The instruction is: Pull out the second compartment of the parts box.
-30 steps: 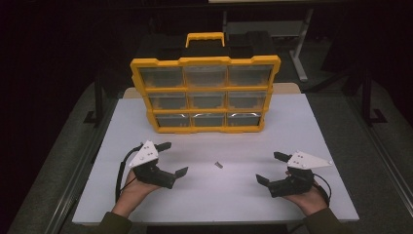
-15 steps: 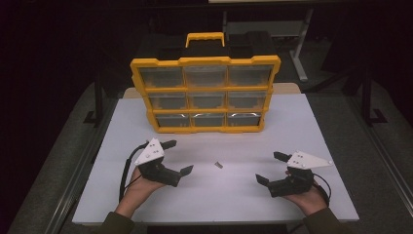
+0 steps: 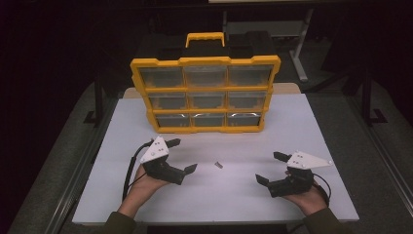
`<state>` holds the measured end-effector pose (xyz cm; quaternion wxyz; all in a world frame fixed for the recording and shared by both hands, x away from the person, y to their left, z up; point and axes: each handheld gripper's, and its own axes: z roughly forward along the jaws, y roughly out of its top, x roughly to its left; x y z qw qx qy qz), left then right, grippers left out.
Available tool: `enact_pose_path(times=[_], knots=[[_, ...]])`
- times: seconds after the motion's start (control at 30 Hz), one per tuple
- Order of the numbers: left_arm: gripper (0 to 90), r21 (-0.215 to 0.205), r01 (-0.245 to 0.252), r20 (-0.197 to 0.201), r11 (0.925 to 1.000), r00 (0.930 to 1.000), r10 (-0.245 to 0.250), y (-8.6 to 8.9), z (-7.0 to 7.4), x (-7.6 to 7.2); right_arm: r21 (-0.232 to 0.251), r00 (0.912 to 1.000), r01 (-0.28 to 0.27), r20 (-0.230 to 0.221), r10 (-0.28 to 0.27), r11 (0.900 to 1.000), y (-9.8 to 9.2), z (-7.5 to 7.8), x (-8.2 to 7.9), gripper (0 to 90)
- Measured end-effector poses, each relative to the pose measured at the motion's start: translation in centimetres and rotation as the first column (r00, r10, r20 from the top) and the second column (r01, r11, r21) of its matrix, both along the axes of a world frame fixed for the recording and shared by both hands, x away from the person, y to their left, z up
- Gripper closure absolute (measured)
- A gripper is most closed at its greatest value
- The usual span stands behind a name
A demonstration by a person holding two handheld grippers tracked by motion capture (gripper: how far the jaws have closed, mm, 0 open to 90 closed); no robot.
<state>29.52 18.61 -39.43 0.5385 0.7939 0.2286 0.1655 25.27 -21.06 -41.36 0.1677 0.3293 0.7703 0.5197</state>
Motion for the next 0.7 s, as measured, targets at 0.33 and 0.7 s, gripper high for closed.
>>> enact_pose_path(times=[0.33,0.7], knots=[[0.0,0.009,0.008,0.002,0.9999,1.0000,-0.008,-0.9,-0.1,0.6,-0.004,0.9999,-0.001,-0.010,0.001,1.000,0.0,0.0,0.0,0.0],[0.0,0.002,0.014,0.004,0.9999,0.9999,-0.014,-1.6,0.0,1.3,-0.009,0.9999,0.002,-0.017,-0.002,1.000,0.0,0.0,0.0,0.0]])
